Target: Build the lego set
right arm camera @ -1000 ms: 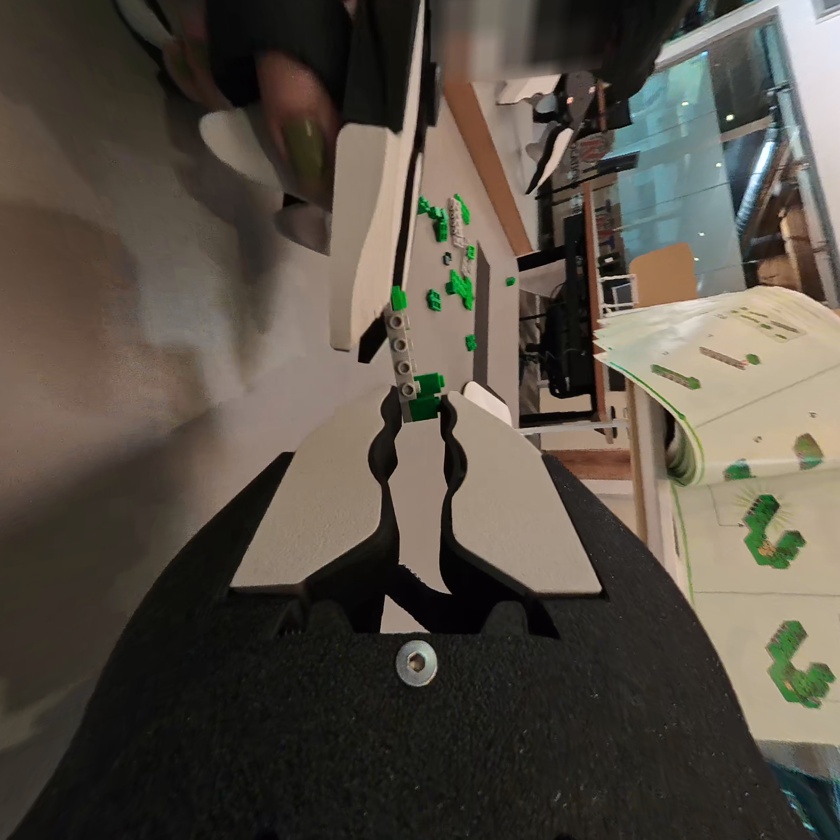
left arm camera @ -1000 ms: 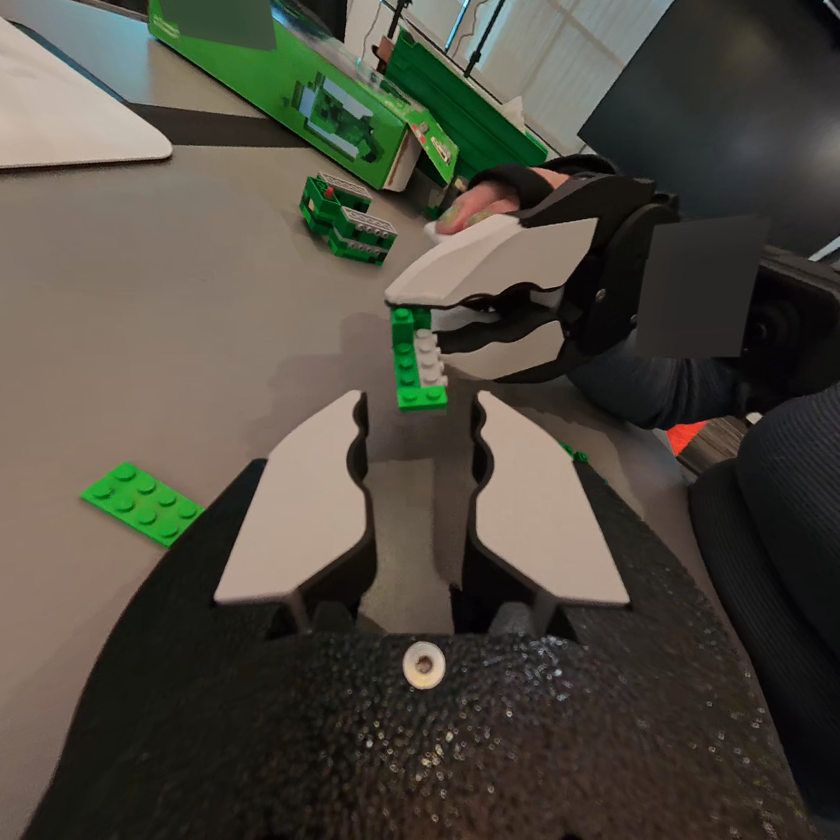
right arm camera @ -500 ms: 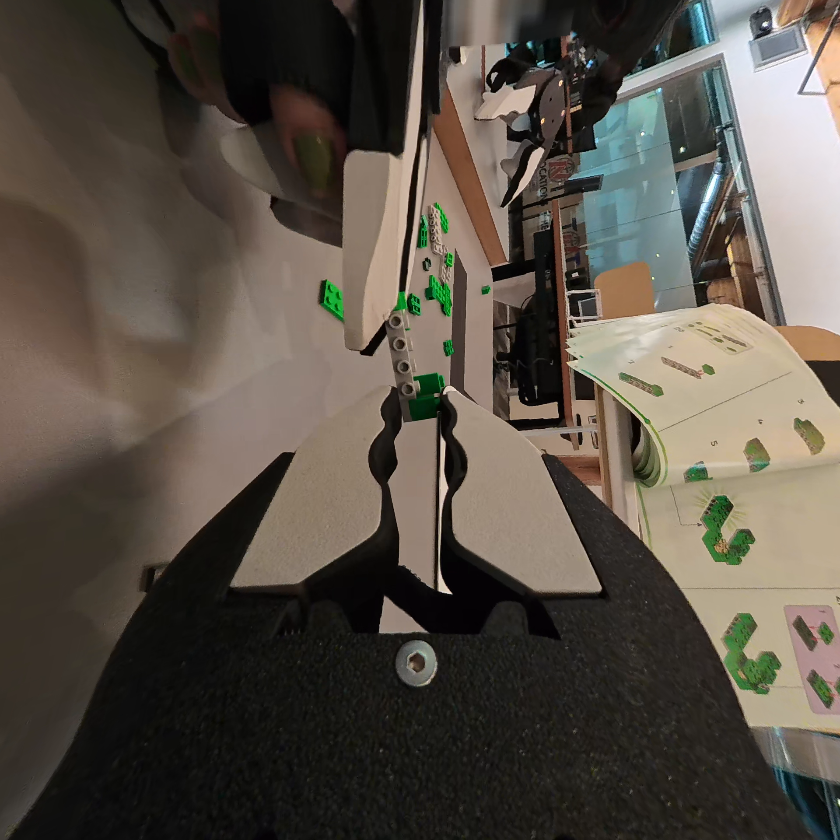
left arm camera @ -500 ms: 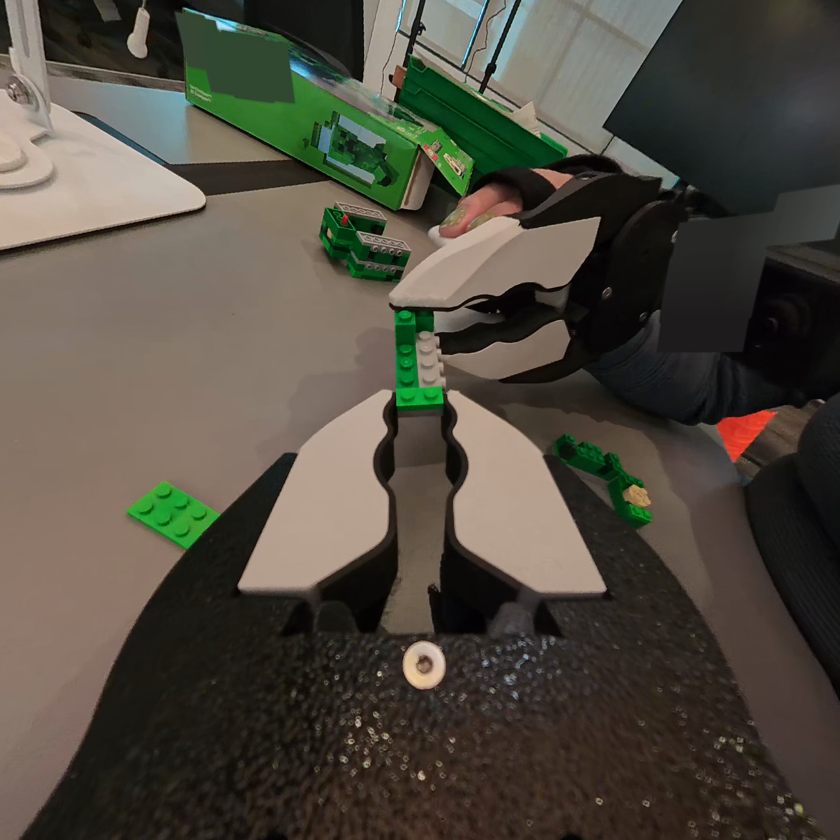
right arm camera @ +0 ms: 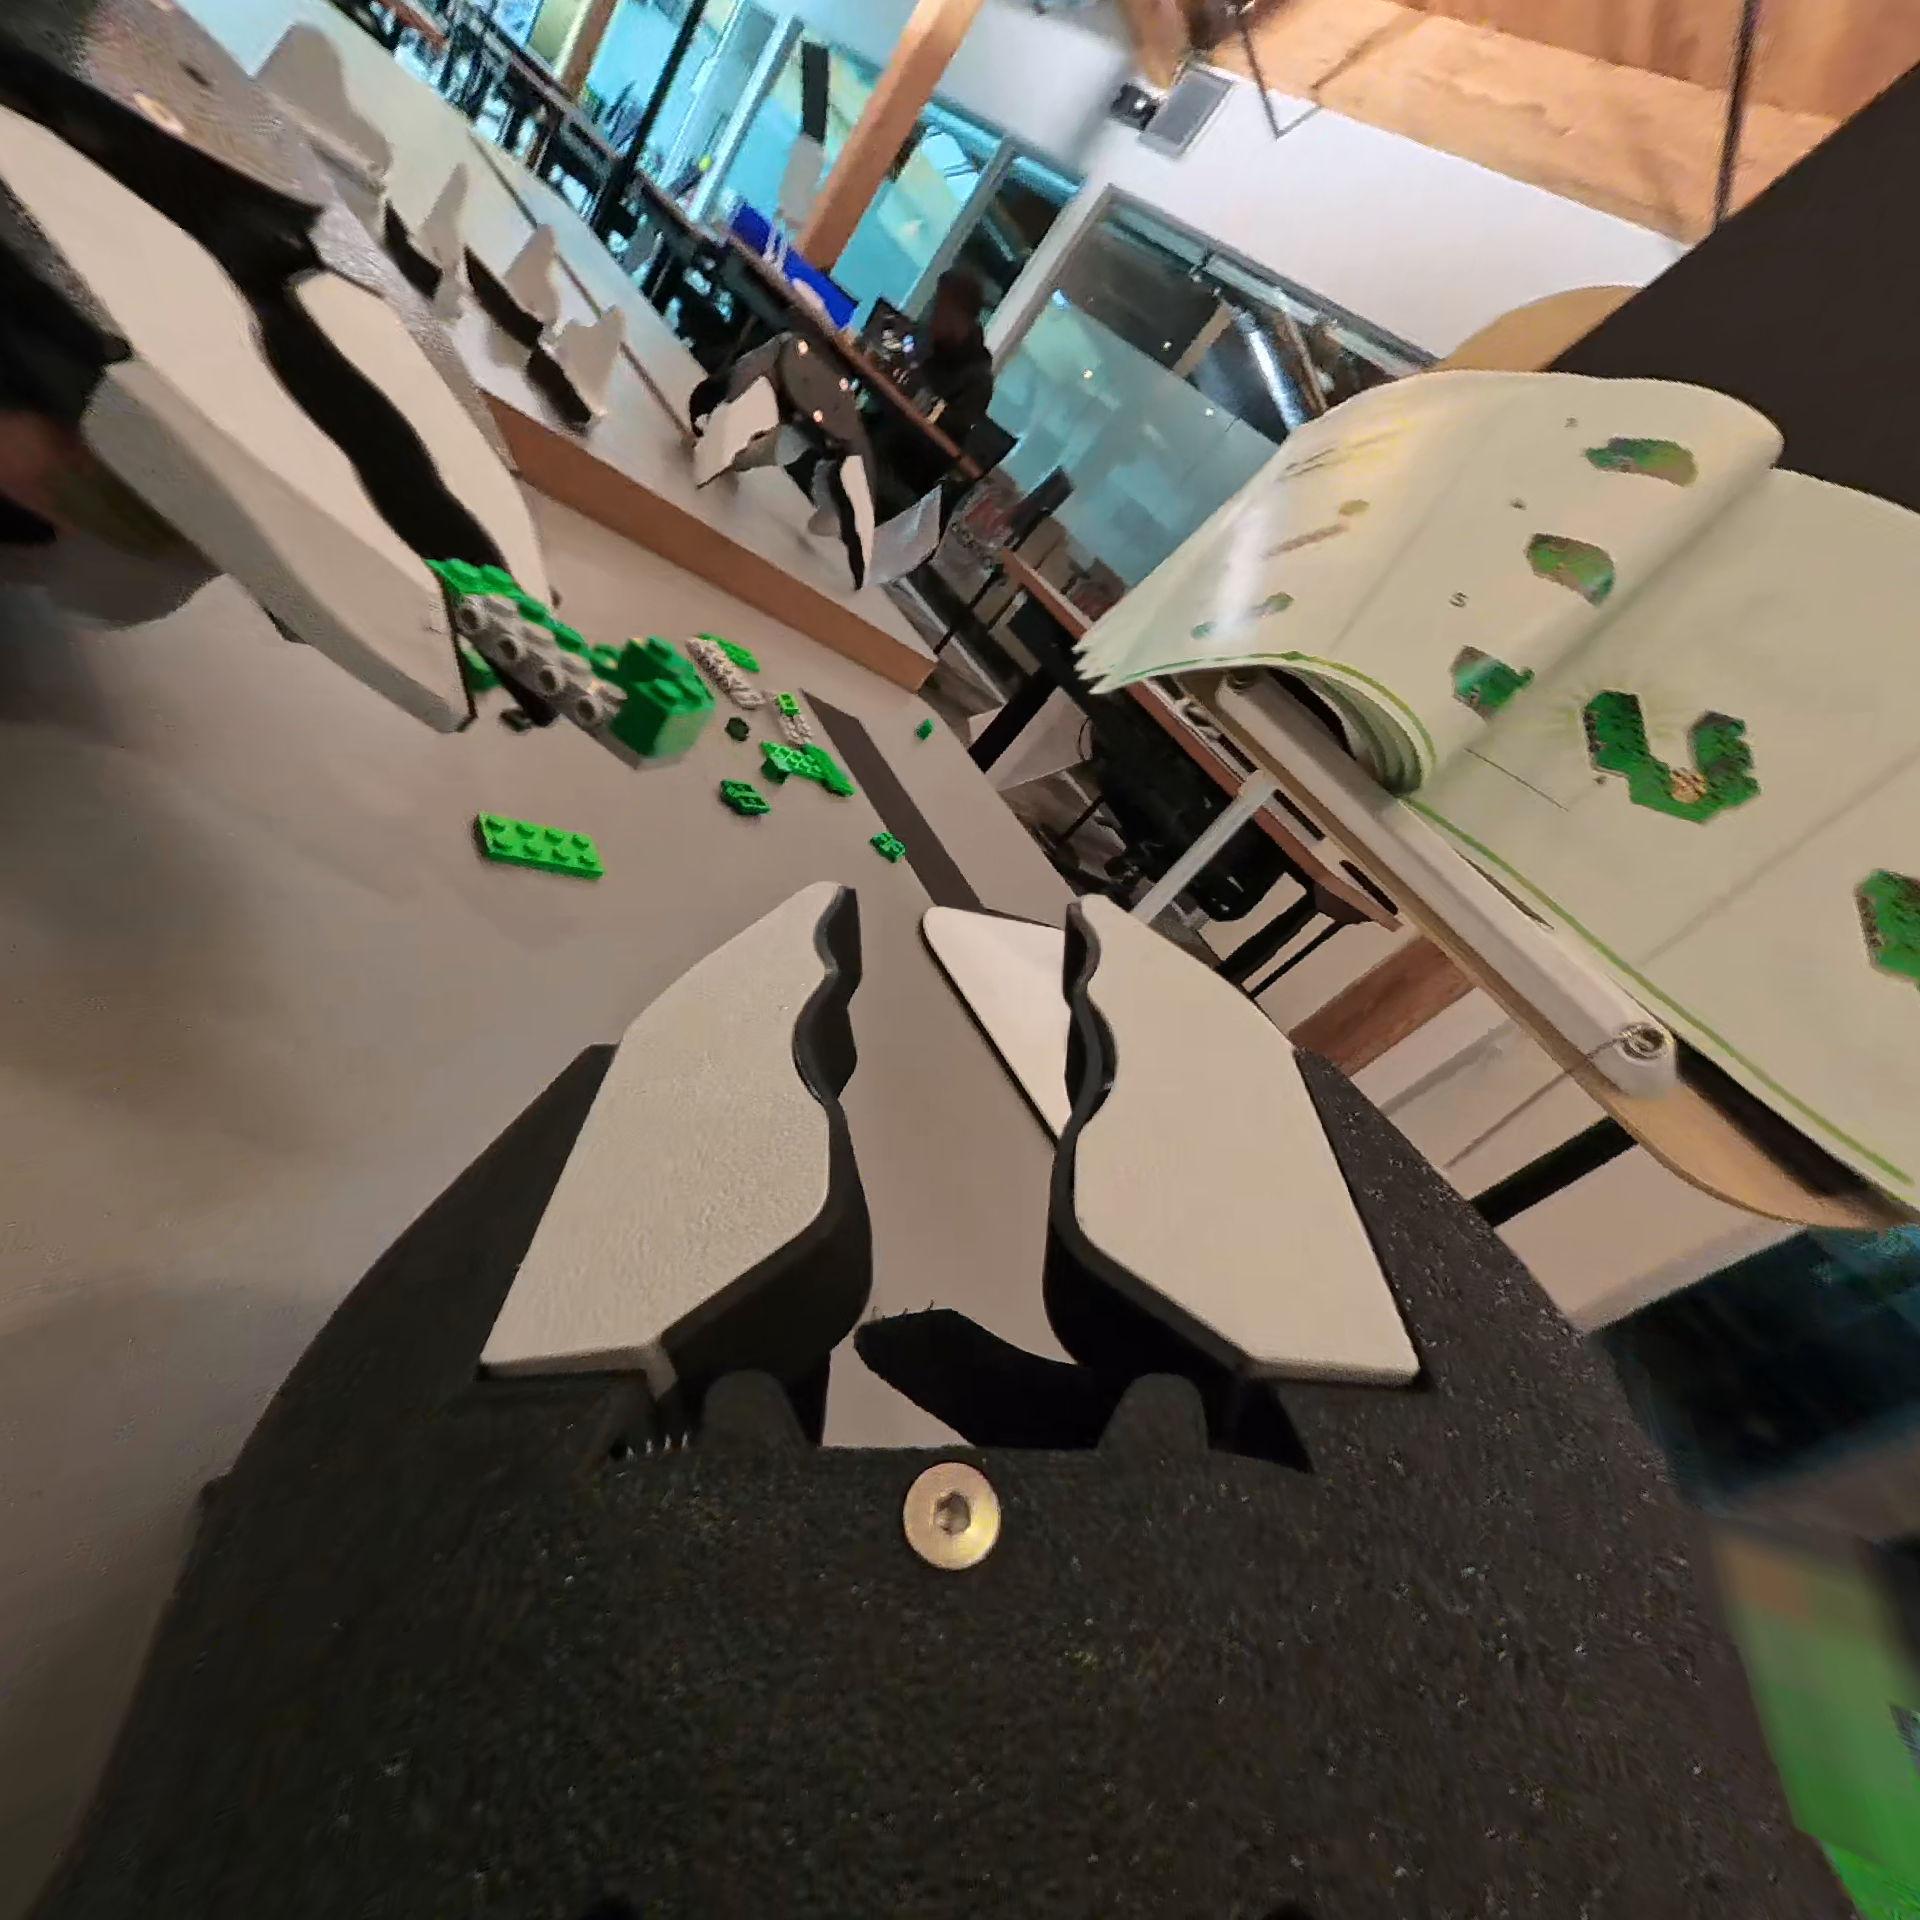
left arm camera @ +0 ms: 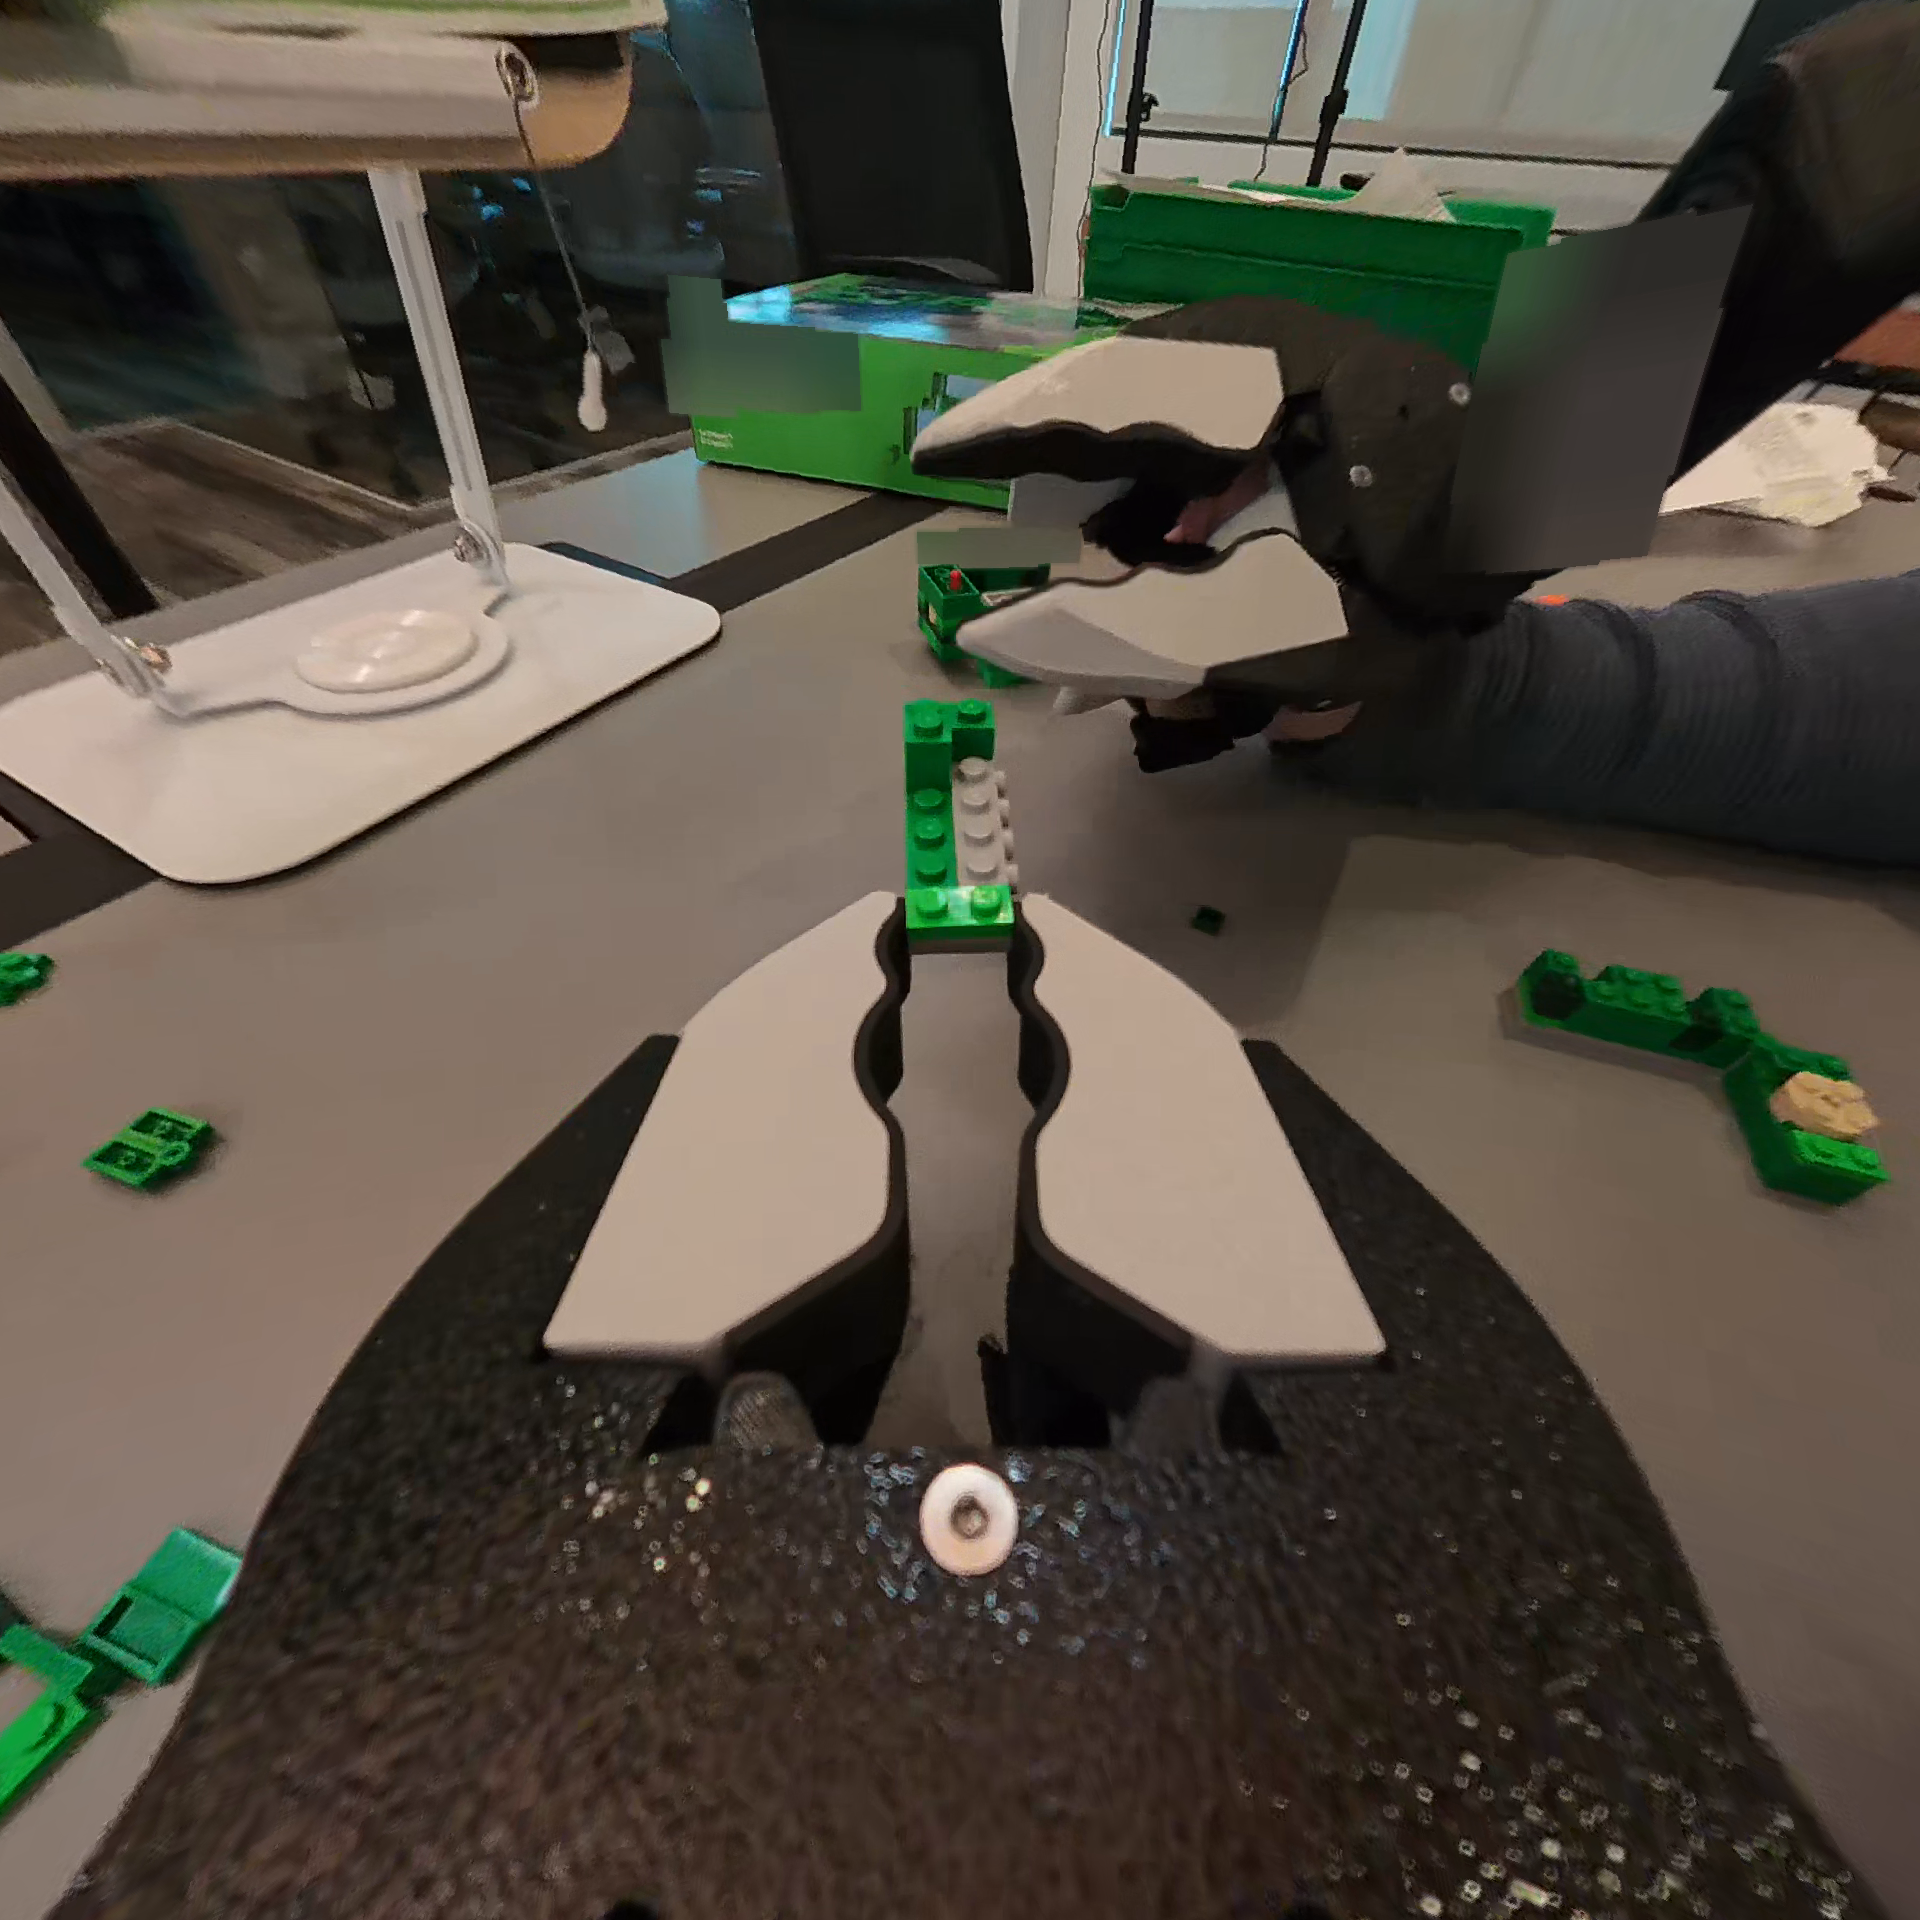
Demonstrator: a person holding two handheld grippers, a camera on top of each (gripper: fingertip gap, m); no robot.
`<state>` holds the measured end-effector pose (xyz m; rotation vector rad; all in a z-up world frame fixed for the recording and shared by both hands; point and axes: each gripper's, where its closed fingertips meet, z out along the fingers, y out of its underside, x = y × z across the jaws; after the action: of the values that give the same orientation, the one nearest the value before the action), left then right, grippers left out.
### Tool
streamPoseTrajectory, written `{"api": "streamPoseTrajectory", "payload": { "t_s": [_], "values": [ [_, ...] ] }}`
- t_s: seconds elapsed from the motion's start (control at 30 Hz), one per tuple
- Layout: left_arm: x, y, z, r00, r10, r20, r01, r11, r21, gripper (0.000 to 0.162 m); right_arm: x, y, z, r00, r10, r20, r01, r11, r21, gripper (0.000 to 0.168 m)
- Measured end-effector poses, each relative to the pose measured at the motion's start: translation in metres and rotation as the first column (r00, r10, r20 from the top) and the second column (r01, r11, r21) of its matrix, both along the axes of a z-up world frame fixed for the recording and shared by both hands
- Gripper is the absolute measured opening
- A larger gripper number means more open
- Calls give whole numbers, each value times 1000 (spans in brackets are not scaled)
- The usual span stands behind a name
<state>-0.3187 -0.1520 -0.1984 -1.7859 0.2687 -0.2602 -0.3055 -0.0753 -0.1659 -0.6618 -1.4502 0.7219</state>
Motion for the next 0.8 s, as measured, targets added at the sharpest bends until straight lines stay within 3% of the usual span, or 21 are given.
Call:
{"api": "streamPoseTrajectory", "payload": {
  "t_s": [0.27,0.4,0.8],
  "values": [
    [19,-22,9,987,-4,-161,22,994,110,17,-3,-2,-13,999,-1,34,0,1000,17,27],
    [30,-33,5,969,-18,-248,41,995,87,17,-5,-13,-22,993,63,95,-64,998,11,1],
    [62,-28,-9,935,-106,-337,125,992,35,17,-13,-9,-37,982,30,186,-24,999,-31,1]
  ]
}}
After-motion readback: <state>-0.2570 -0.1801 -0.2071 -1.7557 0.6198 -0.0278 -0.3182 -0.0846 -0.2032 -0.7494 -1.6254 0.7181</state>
